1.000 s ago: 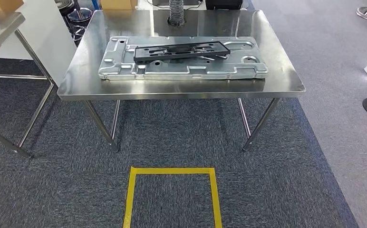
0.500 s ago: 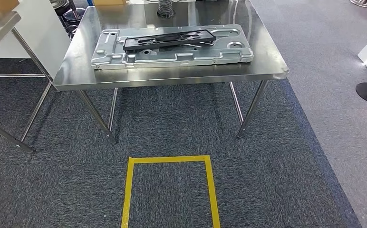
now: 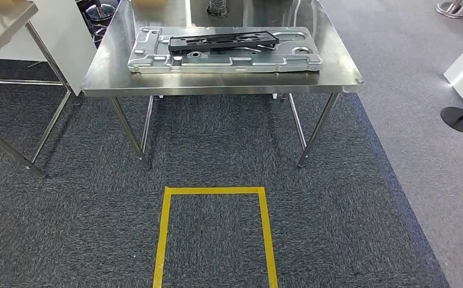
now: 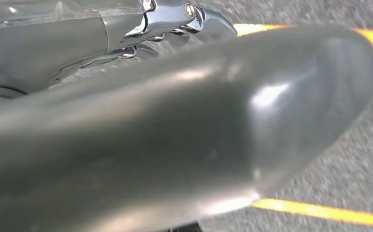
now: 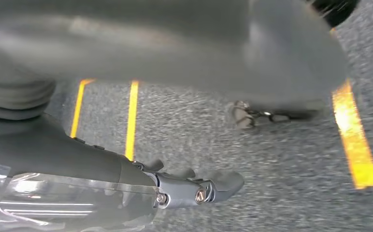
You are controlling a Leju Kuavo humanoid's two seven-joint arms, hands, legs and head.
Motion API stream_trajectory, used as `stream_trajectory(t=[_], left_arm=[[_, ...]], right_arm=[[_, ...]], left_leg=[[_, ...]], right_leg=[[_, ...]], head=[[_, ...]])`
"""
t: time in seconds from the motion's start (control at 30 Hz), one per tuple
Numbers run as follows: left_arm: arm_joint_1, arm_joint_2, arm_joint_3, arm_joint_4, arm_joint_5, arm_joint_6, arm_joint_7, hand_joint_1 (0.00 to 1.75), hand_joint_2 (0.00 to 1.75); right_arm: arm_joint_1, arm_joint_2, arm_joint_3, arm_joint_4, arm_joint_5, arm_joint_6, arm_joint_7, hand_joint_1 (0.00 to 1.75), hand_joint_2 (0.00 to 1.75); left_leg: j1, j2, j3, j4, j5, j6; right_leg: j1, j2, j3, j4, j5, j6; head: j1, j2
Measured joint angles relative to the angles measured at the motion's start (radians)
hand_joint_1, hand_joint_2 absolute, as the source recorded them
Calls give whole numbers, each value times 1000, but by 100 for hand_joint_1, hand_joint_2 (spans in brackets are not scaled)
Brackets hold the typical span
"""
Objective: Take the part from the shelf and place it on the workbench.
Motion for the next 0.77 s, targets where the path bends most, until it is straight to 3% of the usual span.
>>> stream_trajectory(t=[0.03,0.07,0.1,0.2,0.23,0.3,0.37,0.43,0.5,0.57,0.63,0.77], left_arm=[[0,1,0,0,1,5,7,0,0],[1,1,0,0,2,10,14,0,0],[1,2,0,0,4,13,18,0,0],[0,2,0,0,9,19,24,0,0],[-1,2,0,0,10,21,25,0,0],[-3,2,0,0,11,23,27,0,0],[-4,3,0,0,12,25,28,0,87],[-5,4,0,0,12,25,29,0,175],[-6,4,-1,0,12,26,28,0,175],[-6,4,-2,0,11,25,27,0,175],[-6,4,-3,0,10,21,21,0,175],[-6,5,-4,0,13,13,15,0,175]], right_arm=[[0,1,-1,1,-1,-2,5,0,175],[0,1,-2,1,-1,-3,10,0,175],[0,1,-3,1,-2,-5,16,0,175],[-2,1,-4,1,-2,-13,34,0,175],[-4,1,-6,1,-2,-15,40,0,175],[-6,1,-10,1,-2,-20,50,0,175],[-5,1,-13,1,-2,-25,57,0,175],[-6,1,-16,1,-2,-31,65,0,175],[-7,1,-18,1,0,-38,75,0,87],[-6,1,-20,1,0,-41,77,0,0],[-6,1,-23,1,-4,-39,71,0,0],[-6,1,-26,1,-10,-35,57,0,175]], left_leg=[[-1,1,-10,3,5,0],[-2,1,-19,8,9,-1],[-2,1,-26,13,12,-2],[-4,1,-38,28,15,-7],[-6,2,-41,31,17,-12],[-7,2,-46,33,21,-23],[-7,1,-47,29,26,-33],[-7,-2,-47,18,30,-23],[-6,-4,-47,10,34,-15],[-4,-4,-49,10,38,-25],[-2,-4,-51,10,42,-33],[-2,-4,-54,10,46,-39]], right_leg=[[-2,0,-16,59,-28,4],[-4,0,-16,84,-38,6],[-5,0,6,66,-28,6],[-3,-1,140,-138,39,-6],[-1,-1,168,-188,49,-12],[5,-1,178,-218,51,-24],[4,-2,175,-225,59,-33],[1,0,176,-238,69,-35],[1,2,175,-240,72,-35],[3,1,172,-237,73,-38],[5,1,168,-235,75,-40],[5,1,165,-231,76,-42]], head=[[0,0],[0,0],[0,0],[0,0],[0,0],[-1,0],[-1,0],[-7,0],[-13,0],[-13,0],[-14,0],[-13,0]])
